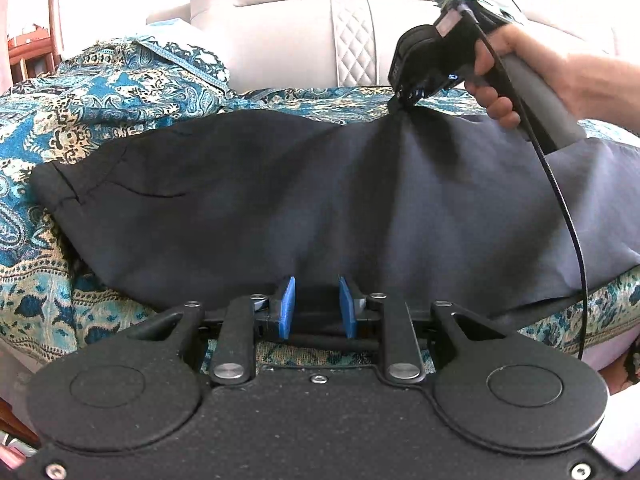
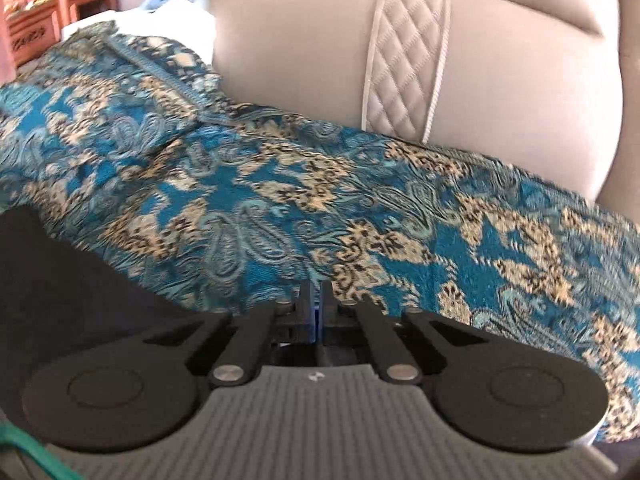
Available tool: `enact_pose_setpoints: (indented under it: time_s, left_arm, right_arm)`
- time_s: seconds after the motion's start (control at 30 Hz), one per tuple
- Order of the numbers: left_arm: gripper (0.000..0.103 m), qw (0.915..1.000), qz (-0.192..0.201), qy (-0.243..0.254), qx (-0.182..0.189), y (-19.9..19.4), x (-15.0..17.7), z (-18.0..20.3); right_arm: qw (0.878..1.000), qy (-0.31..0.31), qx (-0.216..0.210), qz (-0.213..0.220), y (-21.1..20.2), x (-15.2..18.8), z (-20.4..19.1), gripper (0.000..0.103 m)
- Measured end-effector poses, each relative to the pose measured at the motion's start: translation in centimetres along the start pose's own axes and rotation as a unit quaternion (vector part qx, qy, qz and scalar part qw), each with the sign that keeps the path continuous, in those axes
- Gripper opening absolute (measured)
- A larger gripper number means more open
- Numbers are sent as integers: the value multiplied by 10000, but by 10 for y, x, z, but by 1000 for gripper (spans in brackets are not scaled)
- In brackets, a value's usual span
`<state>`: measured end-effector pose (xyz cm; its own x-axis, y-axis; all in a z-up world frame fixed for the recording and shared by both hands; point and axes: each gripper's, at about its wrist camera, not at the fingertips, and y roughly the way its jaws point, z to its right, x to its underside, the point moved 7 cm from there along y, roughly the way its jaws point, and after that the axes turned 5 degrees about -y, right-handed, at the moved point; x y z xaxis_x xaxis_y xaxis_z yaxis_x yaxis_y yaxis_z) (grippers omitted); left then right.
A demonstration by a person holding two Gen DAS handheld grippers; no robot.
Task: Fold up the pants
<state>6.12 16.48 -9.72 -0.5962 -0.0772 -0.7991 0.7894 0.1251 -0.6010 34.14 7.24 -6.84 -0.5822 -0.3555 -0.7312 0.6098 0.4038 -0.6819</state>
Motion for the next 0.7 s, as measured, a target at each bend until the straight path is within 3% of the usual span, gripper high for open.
enact_pose_setpoints:
  time_s: [0.07, 0.17, 0.3, 0.43, 0.5, 0.53, 0.6, 0.7]
  left_arm:
    - [24, 10000, -24, -24, -13, 0, 0, 0]
    - [24, 10000, -44, -70, -33, 1, -2, 0]
    - [24, 9999, -100, -88, -75, 2, -3, 0]
    - [24, 9998, -140, -88, -92, 4, -5, 0]
    - [24, 9997, -183, -77, -107, 5, -6, 0]
    - [24, 9997, -199, -76, -110, 6, -6, 0]
    - [24, 9996, -245, -88, -128, 7, -7, 0]
    - [25, 9994, -290, -68, -171, 8, -8, 1]
  right_arm:
    - [9992, 308, -19, 249, -10, -1, 9, 31]
    - [9946, 643, -254, 779, -40, 4, 17, 55]
    - [9906, 447, -668, 1108, -74, 35, 3, 57]
    - [9907, 217, -889, 1004, -91, 83, -5, 57]
    - [9932, 141, -757, 877, -93, 103, 2, 56]
    - [9945, 155, -625, 829, -92, 110, 11, 51]
    - [9934, 255, -527, 983, -100, 118, 33, 51]
    - [9944, 443, 5, 956, -108, 123, 79, 51]
